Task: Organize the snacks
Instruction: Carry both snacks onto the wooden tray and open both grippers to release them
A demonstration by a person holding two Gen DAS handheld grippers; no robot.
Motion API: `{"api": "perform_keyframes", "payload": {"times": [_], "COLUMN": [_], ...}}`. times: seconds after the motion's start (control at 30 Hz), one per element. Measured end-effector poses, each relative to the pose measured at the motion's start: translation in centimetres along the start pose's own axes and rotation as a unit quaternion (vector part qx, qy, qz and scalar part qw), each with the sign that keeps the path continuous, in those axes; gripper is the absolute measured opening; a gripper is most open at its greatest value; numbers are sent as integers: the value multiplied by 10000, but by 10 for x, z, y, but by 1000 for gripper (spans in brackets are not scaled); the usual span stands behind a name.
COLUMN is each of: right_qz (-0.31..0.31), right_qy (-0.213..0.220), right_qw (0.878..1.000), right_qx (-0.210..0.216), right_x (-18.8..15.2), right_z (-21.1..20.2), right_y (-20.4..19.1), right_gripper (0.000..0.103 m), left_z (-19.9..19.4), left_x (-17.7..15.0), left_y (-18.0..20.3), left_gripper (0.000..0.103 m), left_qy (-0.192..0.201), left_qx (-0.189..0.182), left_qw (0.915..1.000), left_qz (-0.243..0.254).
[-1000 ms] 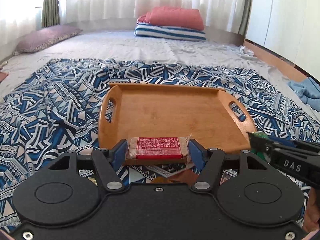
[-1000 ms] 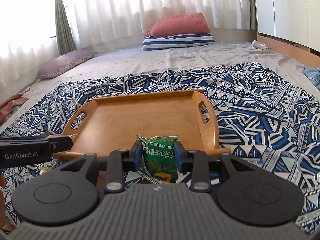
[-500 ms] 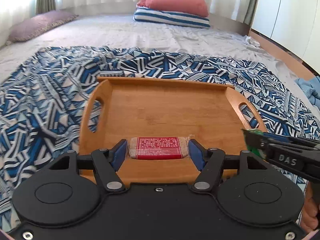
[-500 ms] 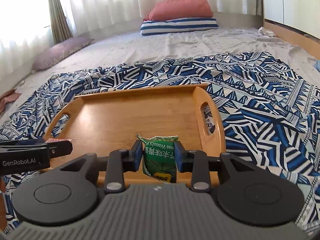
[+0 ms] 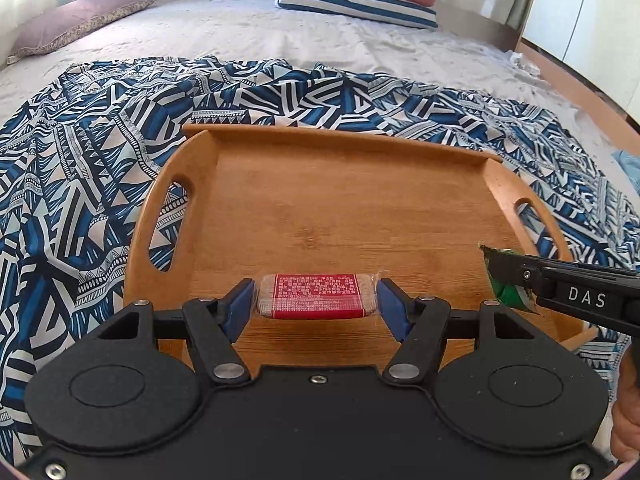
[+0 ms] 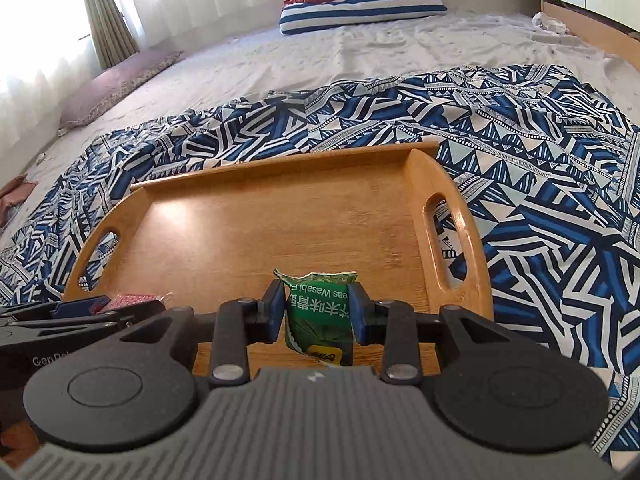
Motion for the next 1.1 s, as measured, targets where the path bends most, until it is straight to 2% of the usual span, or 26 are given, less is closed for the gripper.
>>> {"api": "perform_keyframes", "payload": {"times": [0.27,1.1], "right_qz": [-13,-97], "right_qy": [-65,-101], "right_qw": [10000,9999], "right_qx": [15,0], "right_x": [-6,-12], "right_z": [8,13], "right_y": [1,-1], "right_gripper": [39,40], "left_z": [3,14], "left_x": [-1,-11], "left_y": [2,5], "left_gripper": [64,66], "left_qy": [116,78], "left_qx": [42,166], "left_qw": [9998,9989], "left_qz": [133,433]}}
Point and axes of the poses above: each gripper's, at about its wrist camera, not at the fingertips, and z roughly the way its jaws point, y to its right, x to its top, the point moved 5 cm from there along z, roughly the way its jaws point, and after that the axes turned 11 degrees about y, right-handed, at the moved point
